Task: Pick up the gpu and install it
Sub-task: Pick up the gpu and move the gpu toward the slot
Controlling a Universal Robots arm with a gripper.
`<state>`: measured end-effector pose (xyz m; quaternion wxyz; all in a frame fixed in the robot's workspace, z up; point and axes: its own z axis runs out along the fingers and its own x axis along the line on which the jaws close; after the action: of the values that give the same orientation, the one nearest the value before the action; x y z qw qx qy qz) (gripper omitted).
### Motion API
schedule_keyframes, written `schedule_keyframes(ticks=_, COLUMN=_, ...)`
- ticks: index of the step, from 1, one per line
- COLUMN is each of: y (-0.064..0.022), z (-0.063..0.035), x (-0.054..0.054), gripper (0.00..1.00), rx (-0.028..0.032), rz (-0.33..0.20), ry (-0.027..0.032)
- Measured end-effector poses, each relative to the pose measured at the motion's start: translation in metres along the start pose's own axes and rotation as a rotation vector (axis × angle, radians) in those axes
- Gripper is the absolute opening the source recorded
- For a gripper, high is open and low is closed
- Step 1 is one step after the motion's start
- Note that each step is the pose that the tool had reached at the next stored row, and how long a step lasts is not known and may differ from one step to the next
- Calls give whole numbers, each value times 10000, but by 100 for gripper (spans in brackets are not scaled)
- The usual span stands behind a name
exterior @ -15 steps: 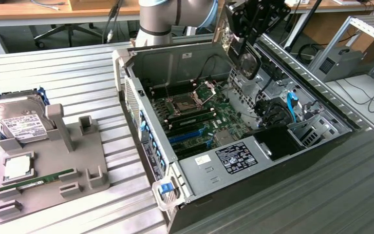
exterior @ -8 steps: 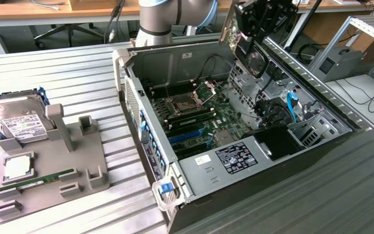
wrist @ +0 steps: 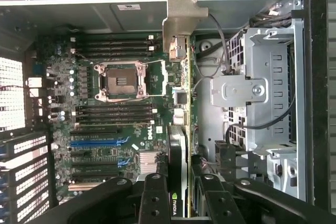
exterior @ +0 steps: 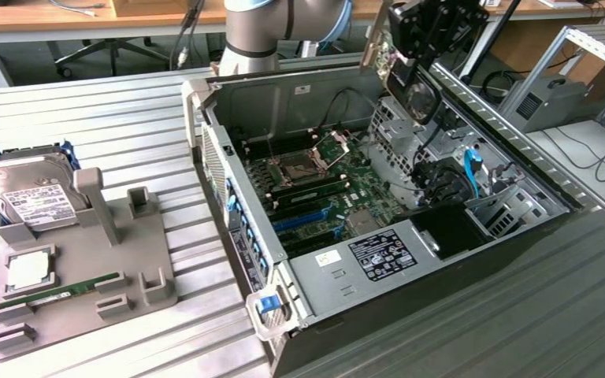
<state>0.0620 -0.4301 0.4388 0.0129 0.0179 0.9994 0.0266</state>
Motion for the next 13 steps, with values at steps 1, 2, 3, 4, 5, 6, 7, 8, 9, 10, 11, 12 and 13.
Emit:
schedule_keyframes(ticks=1, y=1, z=0, x=-7, gripper=27, rx=0, rz=0, ry=0)
schedule_keyframes(ticks=2, y=1, z=0, x=-12, gripper=27, rx=0, rz=0, ry=0)
schedule_keyframes(ticks=3, y=1, z=1, x=-13, gripper=27, rx=0, rz=0, ry=0)
schedule_keyframes(ticks=4, y=1, z=0, x=-13, gripper=27, rx=0, rz=2, ry=0)
schedule_keyframes(ticks=5, y=1, z=0, x=-13, gripper=27, rx=1, rz=2, ry=0)
schedule_keyframes(ticks=6, y=1, z=0, x=-14, gripper=27, rx=0, rz=1, ry=0)
schedule_keyframes(ticks=7, y=1, z=0, x=-15, gripper=27, rx=0, rz=0, ry=0)
schedule_keyframes(ticks=8, y=1, z=0, x=-21, gripper=27, rx=0, rz=-2, ry=0)
schedule_keyframes(ticks=9, y=1, z=1, x=-30, gripper=27, rx=0, rz=0, ry=0)
schedule_keyframes(ticks=10, y=2, z=1, x=-38, gripper=27, rx=0, rz=0, ry=0)
schedule_keyframes(ticks=11, y=2, z=1, x=-46, gripper=27, rx=0, rz=0, ry=0)
schedule_keyframes(ticks=12, y=2, z=1, x=-53, gripper=27, rx=0, rz=0, ry=0)
schedule_keyframes(ticks=13, y=3, z=2, x=-58, gripper=27, rx=0, rz=0, ry=0)
